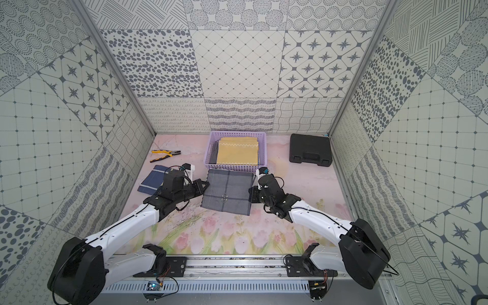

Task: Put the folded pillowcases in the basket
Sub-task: Pick up the pillowcase from the center of the board, then place the pillowcase in the basket.

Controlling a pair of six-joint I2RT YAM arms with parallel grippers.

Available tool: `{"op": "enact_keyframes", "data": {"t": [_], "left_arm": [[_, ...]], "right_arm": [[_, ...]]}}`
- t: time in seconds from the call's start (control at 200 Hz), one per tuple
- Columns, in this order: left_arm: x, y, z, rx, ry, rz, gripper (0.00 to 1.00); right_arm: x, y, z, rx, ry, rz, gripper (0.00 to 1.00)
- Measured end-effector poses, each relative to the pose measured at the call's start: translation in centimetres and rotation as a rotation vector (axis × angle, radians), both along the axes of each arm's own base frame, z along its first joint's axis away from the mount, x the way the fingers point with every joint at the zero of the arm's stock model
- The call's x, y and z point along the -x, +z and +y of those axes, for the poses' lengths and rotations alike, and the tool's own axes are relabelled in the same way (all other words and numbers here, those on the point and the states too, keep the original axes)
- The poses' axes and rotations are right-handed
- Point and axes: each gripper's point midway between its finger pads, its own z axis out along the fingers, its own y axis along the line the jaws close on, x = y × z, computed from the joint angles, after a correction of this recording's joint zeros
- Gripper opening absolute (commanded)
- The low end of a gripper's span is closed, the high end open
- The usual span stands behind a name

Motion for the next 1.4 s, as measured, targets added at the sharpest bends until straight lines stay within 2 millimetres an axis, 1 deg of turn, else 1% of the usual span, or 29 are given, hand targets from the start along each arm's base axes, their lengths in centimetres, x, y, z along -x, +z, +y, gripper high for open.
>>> {"op": "enact_keyframes", "data": {"t": [0.125, 0.24, 0.365, 0.485, 0.64, 0.755, 0.921, 1.051, 1.216, 1.401], "left_arm": [[-0.2, 2.0, -0.1, 0.017, 0.0, -0.047, 0.0], [-0.9, 3.5, -0.3, 0.026, 0.001, -0.079, 0.0], [-2.3, 4.7, -0.7, 0.032, 0.002, -0.108, 0.0], [-4.4, 5.4, -1.3, 0.027, 0.005, -0.13, 0.0], [-7.8, 6.0, -1.9, 0.002, 0.013, -0.165, 0.0], [-11.1, 6.3, -2.4, -0.021, 0.018, -0.195, 0.0], [-15.5, 6.3, -2.4, -0.035, 0.032, -0.227, 0.0], [-18.1, 5.6, -2.3, -0.049, 0.039, -0.234, 0.0], [-21.2, 4.6, -2.3, -0.062, 0.043, -0.243, 0.0], [-23.8, 3.5, -1.9, -0.067, 0.044, -0.24, 0.0]], "right_arm": [[-1.4, 2.3, -0.2, -0.008, 0.005, -0.054, 0.0], [-2.9, 4.9, -0.4, -0.017, 0.01, -0.107, 0.0], [-4.9, 7.2, -0.8, -0.016, 0.006, -0.158, 0.0], [-7.2, 8.3, -1.2, 0.006, -0.007, -0.186, 0.0], [-10.8, 8.6, -1.8, 0.044, -0.029, -0.203, 0.0], [-13.4, 9.0, -2.3, 0.059, -0.048, -0.216, 0.0], [-16.8, 9.1, -2.4, 0.067, -0.059, -0.229, 0.0], [-19.0, 8.4, -2.3, 0.07, -0.065, -0.224, 0.0], [-21.8, 6.9, -2.3, 0.073, -0.075, -0.206, 0.0], [-24.1, 5.5, -2.0, 0.069, -0.075, -0.189, 0.0]]}}
